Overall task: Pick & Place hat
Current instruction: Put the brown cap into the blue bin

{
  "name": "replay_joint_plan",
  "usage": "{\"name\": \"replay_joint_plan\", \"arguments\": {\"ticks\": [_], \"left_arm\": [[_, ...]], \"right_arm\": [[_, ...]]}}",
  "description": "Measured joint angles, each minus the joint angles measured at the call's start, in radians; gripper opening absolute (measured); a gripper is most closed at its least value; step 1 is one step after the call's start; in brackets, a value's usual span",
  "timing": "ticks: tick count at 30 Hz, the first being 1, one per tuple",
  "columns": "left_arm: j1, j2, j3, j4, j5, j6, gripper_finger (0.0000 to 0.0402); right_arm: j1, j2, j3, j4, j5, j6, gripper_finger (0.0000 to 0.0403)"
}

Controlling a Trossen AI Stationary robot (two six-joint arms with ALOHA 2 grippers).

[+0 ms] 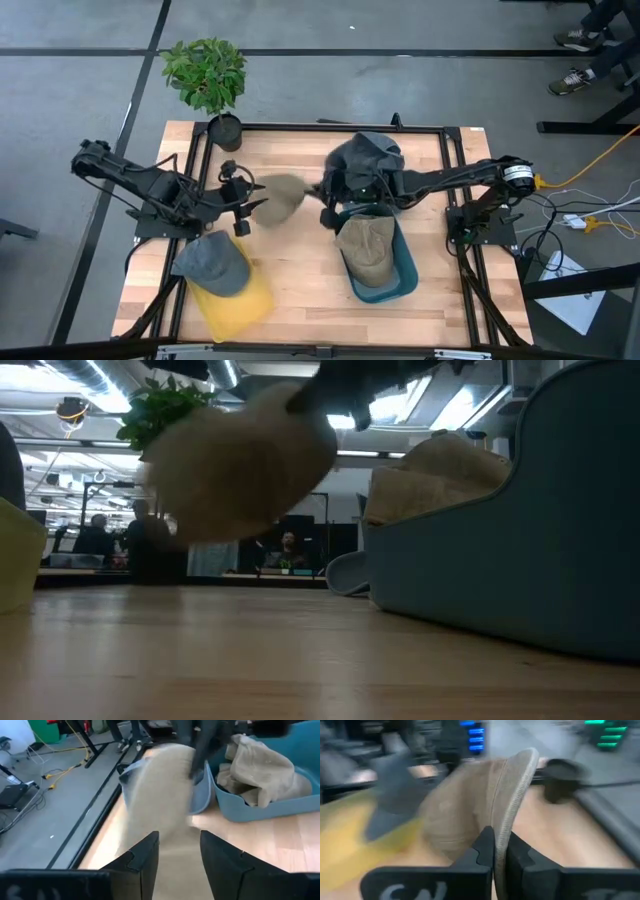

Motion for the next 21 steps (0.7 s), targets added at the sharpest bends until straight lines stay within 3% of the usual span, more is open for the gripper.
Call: {"name": "replay_joint_plan", "arguments": {"ticks": [2,5,7,9,12,16,21], "left_arm": [[-0.005,0.013,0.0,0.001,0.002,-0.012,0.0137],[-0.012,0.029,0.0,0.001,0.006,-0.041,0.0137],[-0.016,0.038,0.0,0.001,0.01,-0.063,0.0138],[-0.017,0.049,0.0,0.0,0.004,-0.092,0.0138],[-0.017,0.059,0.0,-0.025,-0.079,-0.179,0.0135],[-0.018,0.051,-0.049,-0.064,-0.193,-0.252,0.0125],[-0.006,0.024,-0.179,0.161,-0.197,-0.214,0.0109]], "right_arm": [[-0.003,-0.001,0.0,-0.014,0.226,0.017,0.0016],[-0.006,-0.005,0.0,-0.067,0.684,0.03,0.0017],[-0.006,-0.007,0.0,-0.09,0.846,0.029,0.0018],[-0.006,-0.014,0.0,-0.09,0.856,-0.004,0.0018],[-0.002,-0.049,0.0,-0.141,0.772,-0.054,0.0019],[-0.012,-0.175,-0.005,-0.334,0.664,0.042,0.0019],[-0.008,-0.342,-0.117,-0.297,0.531,0.05,0.002]]}}
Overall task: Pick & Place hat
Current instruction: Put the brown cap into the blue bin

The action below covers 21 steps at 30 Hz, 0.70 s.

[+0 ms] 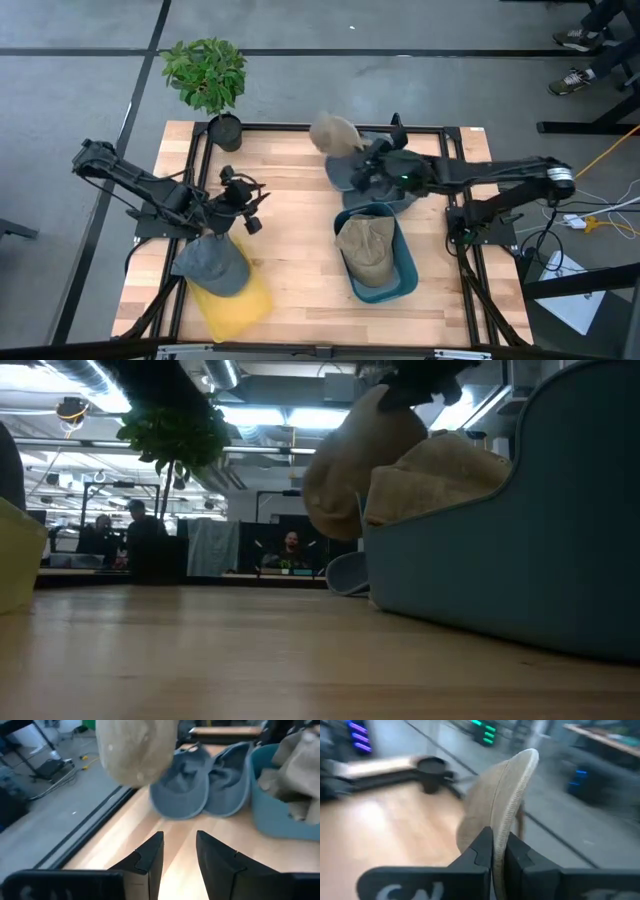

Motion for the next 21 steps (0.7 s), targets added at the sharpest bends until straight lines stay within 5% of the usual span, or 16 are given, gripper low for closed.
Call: {"name": "replay_joint_plan", "arguments": {"ticks": [9,15,21], "left_arm": [[0.211,0.003,-0.255,0.71,0.301,0.144,0.0086],[0.274,0.045,-0.271,0.819,0.316,0.11,0.0092],[0.325,0.083,-0.271,0.823,0.32,0.082,0.0147]], "right_arm": [[0.002,-0.148,-0.293,0.449,-0.2,0.063,0.002],[0.009,-0.126,-0.35,0.6,-0.313,0.085,0.0021],[0.039,-0.101,-0.35,0.659,-0.327,0.036,0.0021]]}}
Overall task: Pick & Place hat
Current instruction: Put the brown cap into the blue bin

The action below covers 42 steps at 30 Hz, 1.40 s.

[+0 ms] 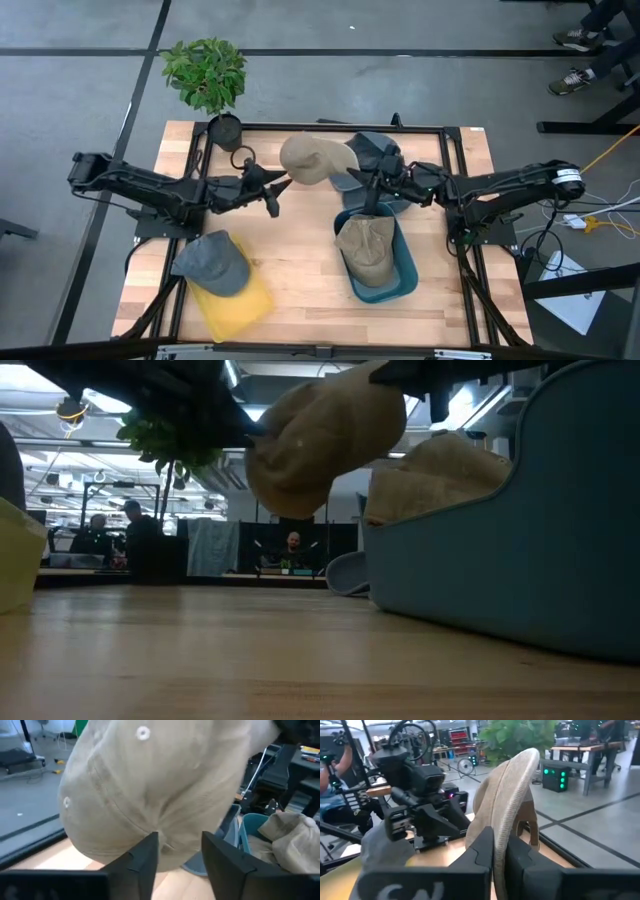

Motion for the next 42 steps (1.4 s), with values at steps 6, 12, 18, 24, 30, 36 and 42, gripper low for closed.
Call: {"name": "replay_joint_plan", "arguments": {"ticks": [6,12,18,24,30,36,42], "left_arm": [[0.044,0.025,0.0,0.0,0.001,-0.009,0.0222],[0.087,0.049,0.0,0.007,0.002,-0.035,0.0271],[0.113,0.082,0.0,0.16,0.067,0.1,0.0278],[0.117,0.092,0.0,0.218,0.136,0.148,0.0278],[0.117,0.092,0.0,0.167,0.117,0.12,0.0219],[0.117,0.092,0.0,0.155,0.094,0.116,0.0089],[0.116,0.092,0.0,0.155,0.13,0.12,0.0009]], "right_arm": [[0.009,0.003,0.0,0.003,0.0,-0.02,0.0021],[0.009,0.003,0.0,0.017,-0.042,-0.025,0.0021],[0.009,0.003,0.0,0.051,-0.124,-0.029,0.0021],[0.01,0.003,0.0,0.075,-0.149,-0.033,0.0021],[0.009,0.004,0.0,0.091,-0.149,-0.033,0.0021],[0.009,0.004,0.0,0.1,-0.147,-0.032,0.0021],[0.009,0.004,0.0,0.1,-0.146,-0.038,0.0021]]}}
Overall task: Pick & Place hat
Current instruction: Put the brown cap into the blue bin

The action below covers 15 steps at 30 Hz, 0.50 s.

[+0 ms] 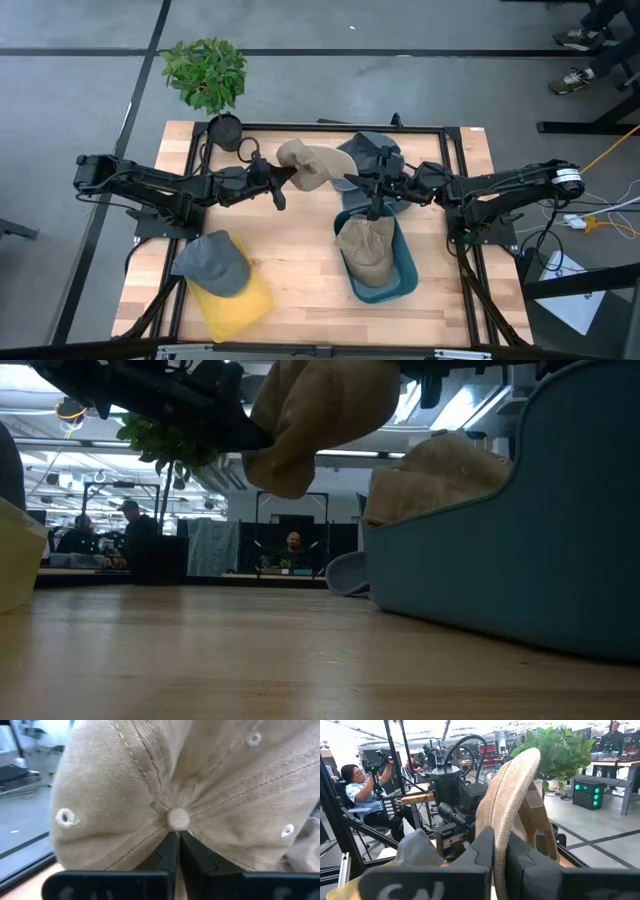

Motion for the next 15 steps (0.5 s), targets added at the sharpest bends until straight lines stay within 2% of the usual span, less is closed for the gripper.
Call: {"name": "replay_joint_plan", "arguments": {"ticks": [7,15], "left_arm": [[-0.058,-0.014,0.0,0.001,0.096,0.004,0.0004],[-0.186,-0.144,-0.001,-0.002,0.073,0.1,0.0003]], "right_arm": [[-0.008,0.0,0.0,0.0,0.037,-0.036,0.0021],[-0.043,0.0,0.001,-0.015,0.055,-0.035,0.0021]]}}
